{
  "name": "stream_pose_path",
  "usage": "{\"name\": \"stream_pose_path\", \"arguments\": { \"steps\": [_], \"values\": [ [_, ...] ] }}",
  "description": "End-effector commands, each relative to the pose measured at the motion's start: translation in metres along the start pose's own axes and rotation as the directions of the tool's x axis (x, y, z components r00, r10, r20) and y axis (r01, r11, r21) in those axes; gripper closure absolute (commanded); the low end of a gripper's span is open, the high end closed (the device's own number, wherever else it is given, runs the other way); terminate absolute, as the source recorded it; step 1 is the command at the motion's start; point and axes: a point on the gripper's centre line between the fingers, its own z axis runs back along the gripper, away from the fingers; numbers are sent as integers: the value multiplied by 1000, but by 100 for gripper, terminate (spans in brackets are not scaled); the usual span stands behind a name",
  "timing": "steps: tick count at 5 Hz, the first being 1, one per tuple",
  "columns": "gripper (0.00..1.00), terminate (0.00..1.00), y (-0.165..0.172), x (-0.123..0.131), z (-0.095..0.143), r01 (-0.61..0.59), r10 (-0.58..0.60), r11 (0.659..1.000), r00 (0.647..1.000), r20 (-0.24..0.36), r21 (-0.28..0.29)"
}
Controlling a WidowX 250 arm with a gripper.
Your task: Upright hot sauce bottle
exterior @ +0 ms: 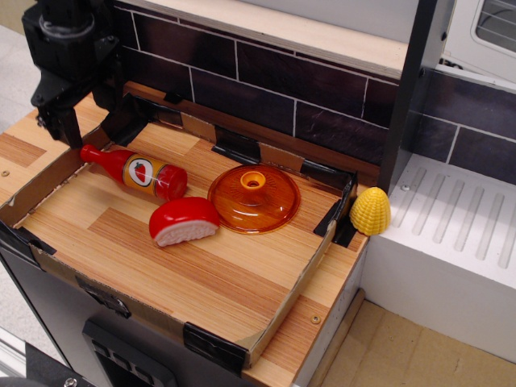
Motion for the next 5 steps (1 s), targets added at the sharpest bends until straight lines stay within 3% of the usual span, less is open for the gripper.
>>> {"name": "stream_pose_path", "arguments": {
  "steps": [1, 2, 3, 4, 5],
  "values": [
    [0, 0, 4, -5, -24, 11, -10, 1000, 999, 35, -19],
    [0, 0, 4, -7, -30, 13, -13, 999, 1000, 24, -33],
    [100, 0, 3, -6, -31, 27, -26, 999, 999, 22, -32],
    [100, 0, 0, -6, -31, 102, -101, 995, 995, -20, 16],
    [100, 0, -3, -4, -32, 85, -85, 996, 995, -50, -9]
  ]
}}
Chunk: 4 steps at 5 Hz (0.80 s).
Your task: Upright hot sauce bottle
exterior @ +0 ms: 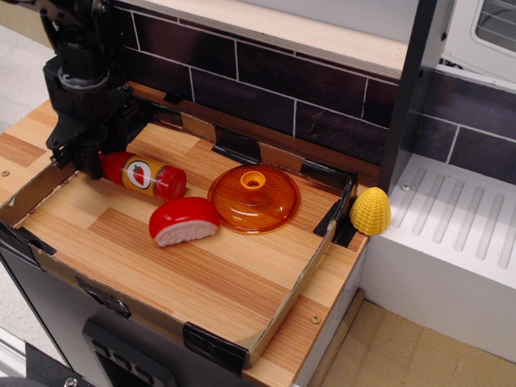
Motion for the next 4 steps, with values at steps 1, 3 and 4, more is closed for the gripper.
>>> {"name": "stream_pose_path", "arguments": {
  "steps": [1, 3, 4],
  "values": [
    [100, 0, -9, 13, 20, -26, 26, 997, 1000, 4, -73],
    [100, 0, -14, 28, 70, -44, 59, 990, 993, 107, -135],
    [100, 0, -7, 30, 98, -63, 116, 973, 965, 237, -221]
  ]
}}
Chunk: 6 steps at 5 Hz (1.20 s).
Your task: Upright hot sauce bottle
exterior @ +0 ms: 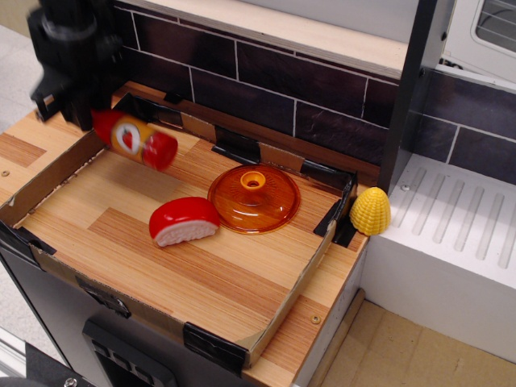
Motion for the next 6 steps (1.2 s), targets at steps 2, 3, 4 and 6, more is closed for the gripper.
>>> {"name": "stream_pose_path", "arguments": {
  "steps": [2, 3, 4, 6],
  "values": [
    [100, 0, 0, 17, 78, -35, 102, 986, 897, 429, -162],
    [100, 0, -8, 20, 73, -18, 93, 991, 804, 588, -133],
    [100, 0, -11, 19, 65, 2, 80, 993, 728, 681, -118],
    [100, 0, -16, 0, 53, 39, 59, 994, 609, 791, -104]
  ]
}}
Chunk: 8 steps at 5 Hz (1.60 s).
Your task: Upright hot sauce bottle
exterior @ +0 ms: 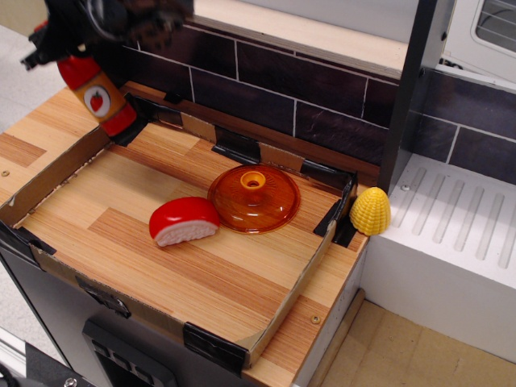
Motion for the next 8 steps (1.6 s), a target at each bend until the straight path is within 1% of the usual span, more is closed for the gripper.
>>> {"name": "stream_pose_path", "arguments": {
  "steps": [1, 2, 3, 4, 5, 6, 7, 8],
  "values": [
    [100, 0, -1, -14, 16, -33, 37, 999, 990, 133, -30],
    [100, 0, 3, -26, 13, 15, -4, 999, 978, 207, -53],
    [100, 0, 10, -37, 13, 46, -26, 996, 968, 250, -77],
    [100, 0, 12, -42, 14, 58, -36, 996, 963, 267, -73],
    [100, 0, 12, -45, 16, 67, -41, 994, 961, 274, -85],
    [100, 0, 14, -51, 13, 87, -56, 992, 953, 298, -92],
    [100, 0, 16, -54, 15, 92, -58, 991, 953, 298, -99],
    [0, 0, 16, -50, 16, 39, -13, 994, 968, 252, -98]
  ]
}}
